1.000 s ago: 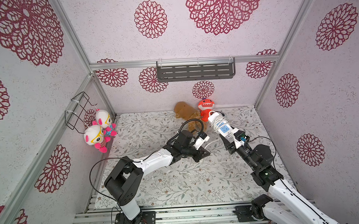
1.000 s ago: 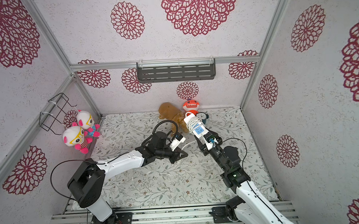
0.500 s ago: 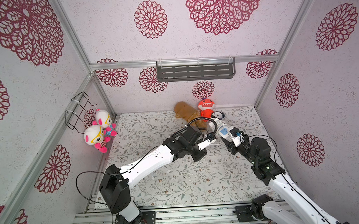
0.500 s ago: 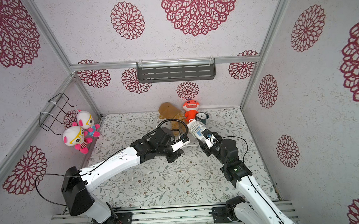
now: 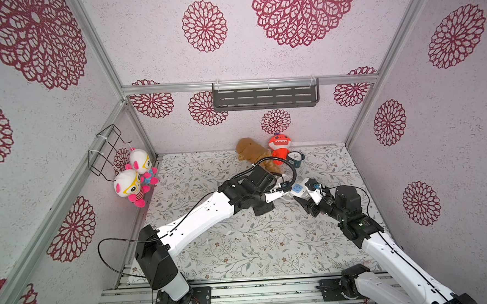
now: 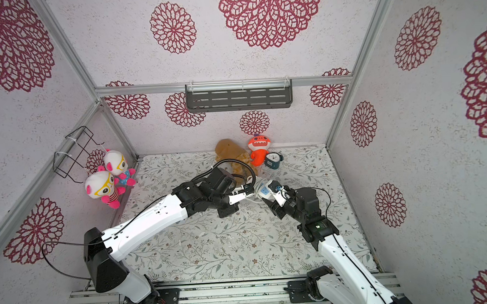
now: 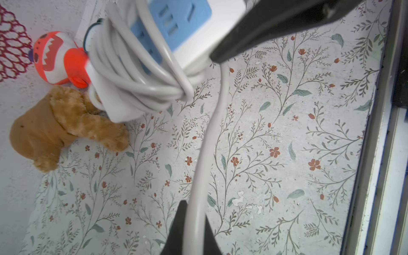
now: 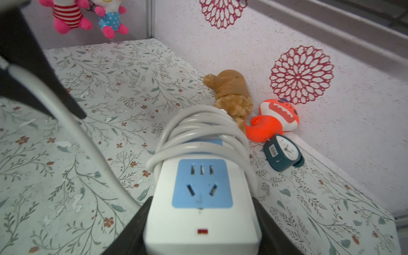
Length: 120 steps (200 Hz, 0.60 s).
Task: Wrap the cord around the power strip
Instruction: Wrap the power cord around the power strip.
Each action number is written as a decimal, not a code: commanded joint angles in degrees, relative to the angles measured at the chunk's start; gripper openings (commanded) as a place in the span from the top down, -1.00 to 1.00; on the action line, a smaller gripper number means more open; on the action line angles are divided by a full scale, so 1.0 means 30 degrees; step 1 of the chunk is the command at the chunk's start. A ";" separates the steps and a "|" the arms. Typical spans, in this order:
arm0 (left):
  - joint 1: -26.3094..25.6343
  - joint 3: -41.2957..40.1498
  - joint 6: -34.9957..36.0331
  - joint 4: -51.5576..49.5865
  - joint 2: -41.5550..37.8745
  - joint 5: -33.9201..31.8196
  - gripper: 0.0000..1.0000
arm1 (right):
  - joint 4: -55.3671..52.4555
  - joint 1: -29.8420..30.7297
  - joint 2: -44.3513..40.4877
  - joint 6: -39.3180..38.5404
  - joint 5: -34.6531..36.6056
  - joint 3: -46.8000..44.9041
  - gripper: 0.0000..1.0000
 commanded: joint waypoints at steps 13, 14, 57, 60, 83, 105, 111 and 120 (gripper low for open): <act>-0.0314 0.1578 0.2919 -0.0389 0.0185 -0.2117 1.00 | -0.2532 0.0233 0.1402 -0.2107 -0.2305 0.1109 0.76; -0.0332 0.1596 0.2959 -0.0360 0.0184 -0.2158 1.00 | -0.2607 0.0260 0.1444 -0.2144 -0.2333 0.1133 0.76; -0.0379 0.2133 0.5285 0.0804 0.0913 -0.2675 0.93 | -0.3181 0.1193 0.2854 -0.3366 -0.6608 0.1355 0.76; -0.0380 0.2209 0.5370 0.0830 0.1011 -0.2661 0.92 | -0.3155 0.1279 0.2971 -0.3359 -0.6741 0.1376 0.76; -0.0336 0.2832 0.5844 0.0916 0.1697 -0.2404 0.91 | -0.3041 0.2059 0.3181 -0.4364 -0.8577 0.1312 0.76; 0.0118 0.2924 0.6135 0.1140 0.2042 -0.1300 0.84 | -0.0606 0.2308 0.2377 -0.3829 -1.0205 0.0151 0.76; 0.0290 0.3065 0.6183 0.1039 0.2152 -0.0869 0.83 | -0.0308 0.2338 0.2246 -0.3742 -1.0416 -0.0029 0.76; 0.0510 0.3267 0.6135 0.1082 0.2282 -0.0399 0.82 | -0.0179 0.2371 0.2156 -0.3735 -1.0573 -0.0130 0.75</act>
